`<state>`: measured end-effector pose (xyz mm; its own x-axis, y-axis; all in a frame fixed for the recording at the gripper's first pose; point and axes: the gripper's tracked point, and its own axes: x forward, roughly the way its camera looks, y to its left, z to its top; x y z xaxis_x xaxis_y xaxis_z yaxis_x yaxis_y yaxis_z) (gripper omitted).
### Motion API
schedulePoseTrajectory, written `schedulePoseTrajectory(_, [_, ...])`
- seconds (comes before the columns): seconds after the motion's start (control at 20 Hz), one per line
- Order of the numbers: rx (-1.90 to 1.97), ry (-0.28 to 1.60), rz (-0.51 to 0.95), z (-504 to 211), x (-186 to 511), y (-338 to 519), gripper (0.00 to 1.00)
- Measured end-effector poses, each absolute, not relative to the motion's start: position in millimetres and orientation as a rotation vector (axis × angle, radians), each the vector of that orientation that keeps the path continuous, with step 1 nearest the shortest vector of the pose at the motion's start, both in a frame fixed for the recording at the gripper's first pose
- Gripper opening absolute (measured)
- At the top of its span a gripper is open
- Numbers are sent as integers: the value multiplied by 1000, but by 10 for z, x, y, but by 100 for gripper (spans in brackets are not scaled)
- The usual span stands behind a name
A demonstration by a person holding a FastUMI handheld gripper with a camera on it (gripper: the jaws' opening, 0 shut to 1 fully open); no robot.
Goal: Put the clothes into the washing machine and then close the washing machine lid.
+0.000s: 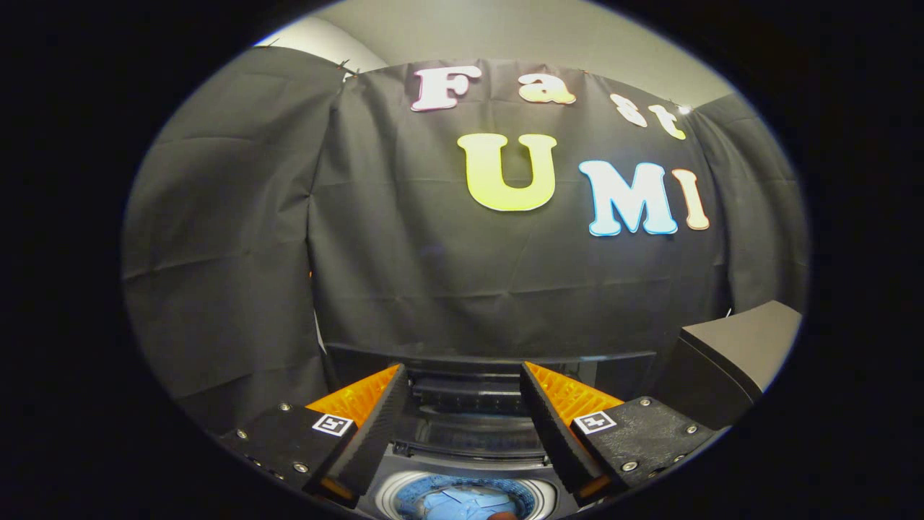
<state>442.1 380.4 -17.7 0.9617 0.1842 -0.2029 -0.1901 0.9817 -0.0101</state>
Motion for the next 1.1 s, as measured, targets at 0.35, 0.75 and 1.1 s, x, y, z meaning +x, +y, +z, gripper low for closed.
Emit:
schedulePoseTrajectory(0.35, [-35,228,155,-66,4904,3880,95])
schedulePoseTrajectory(0.75, [-45,366,107,-355,5389,3884,96])
schedulePoseTrajectory(1.1, [-22,486,73,-620,5472,3826,95])
